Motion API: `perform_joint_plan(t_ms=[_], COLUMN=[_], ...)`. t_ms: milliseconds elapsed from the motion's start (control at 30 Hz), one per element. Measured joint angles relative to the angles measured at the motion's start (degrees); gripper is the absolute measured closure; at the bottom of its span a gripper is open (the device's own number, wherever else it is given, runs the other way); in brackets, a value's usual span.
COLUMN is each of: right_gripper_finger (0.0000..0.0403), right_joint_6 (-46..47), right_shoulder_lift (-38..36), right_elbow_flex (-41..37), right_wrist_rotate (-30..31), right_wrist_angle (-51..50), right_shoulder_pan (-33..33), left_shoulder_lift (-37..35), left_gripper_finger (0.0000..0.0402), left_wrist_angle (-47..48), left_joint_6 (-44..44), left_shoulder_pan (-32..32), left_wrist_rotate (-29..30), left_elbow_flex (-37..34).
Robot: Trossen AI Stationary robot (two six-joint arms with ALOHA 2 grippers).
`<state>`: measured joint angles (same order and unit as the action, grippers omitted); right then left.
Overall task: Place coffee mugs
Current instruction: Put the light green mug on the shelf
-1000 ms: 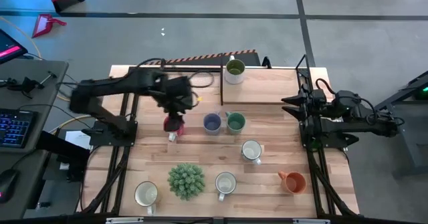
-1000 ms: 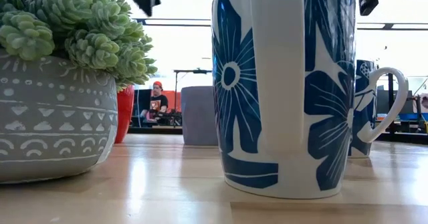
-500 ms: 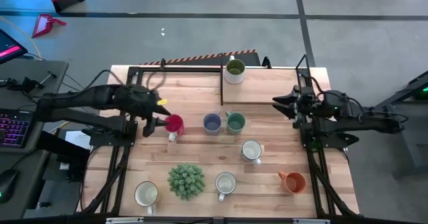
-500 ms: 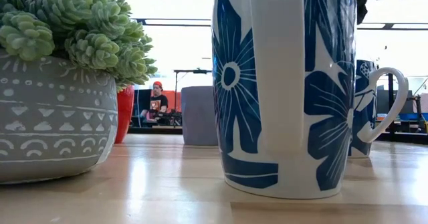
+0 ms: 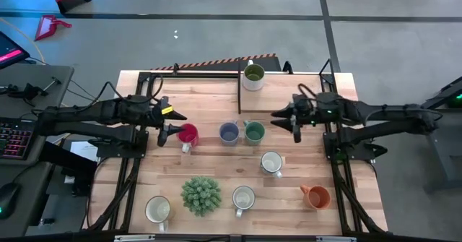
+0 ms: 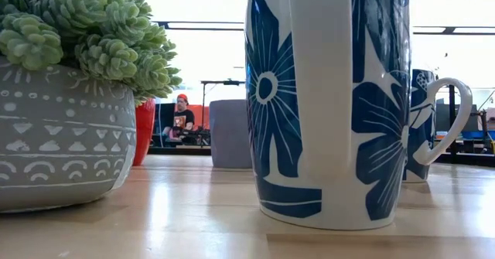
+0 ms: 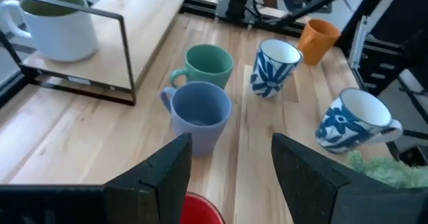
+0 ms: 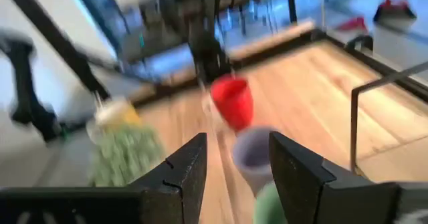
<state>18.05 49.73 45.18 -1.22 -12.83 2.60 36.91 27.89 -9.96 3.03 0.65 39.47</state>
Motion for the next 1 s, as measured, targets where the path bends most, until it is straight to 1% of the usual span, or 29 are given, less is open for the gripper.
perform_joint_plan(t_ms=[167,267,367,467,667,867,933,1000], right_gripper_finger=[0.0258,0.0258,0.0258,0.0258,0.0258,0.0258,0.0258,0.0258], right_joint_6=[-1.9,-4.4,-8.0,-11.6,-16.7,-19.6,-19.6,-19.6], right_shoulder_lift=[10.4,16.2,21.4,25.3,32.0,37.7,39.1,40.2], right_elbow_flex=[13.3,18.7,21.7,22.6,22.7,22.7,22.7,22.7], right_wrist_rotate=[1.5,2.6,4.7,7.2,8.0,12.5,12.7,11.5], right_wrist_angle=[-23.6,-31.4,-35.4,-35.8,-32.8,-29.9,-28.7,-28.0], right_shoulder_pan=[0.0,0.0,0.0,0.0,0.0,0.5,1.4,2.4], left_shoulder_lift=[-0.5,-1.2,-1.6,-1.7,-1.7,-1.7,-1.7,-1.7], left_gripper_finger=[0.0209,0.0209,0.0209,0.0209,0.0209,0.0209,0.0209,0.0209], left_wrist_angle=[-2.5,-2.6,-2.5,-2.5,-2.4,-2.4,-2.4,-2.4], left_joint_6=[0.0,0.0,0.0,-0.4,-0.4,-0.5,-0.9,-1.0], left_shoulder_pan=[0.0,0.0,0.0,0.0,0.0,0.0,0.0,0.0], left_wrist_rotate=[1.4,3.0,3.3,3.3,3.3,3.0,3.0,3.0], left_elbow_flex=[0.0,0.0,0.0,0.0,0.0,0.0,0.0,0.0])
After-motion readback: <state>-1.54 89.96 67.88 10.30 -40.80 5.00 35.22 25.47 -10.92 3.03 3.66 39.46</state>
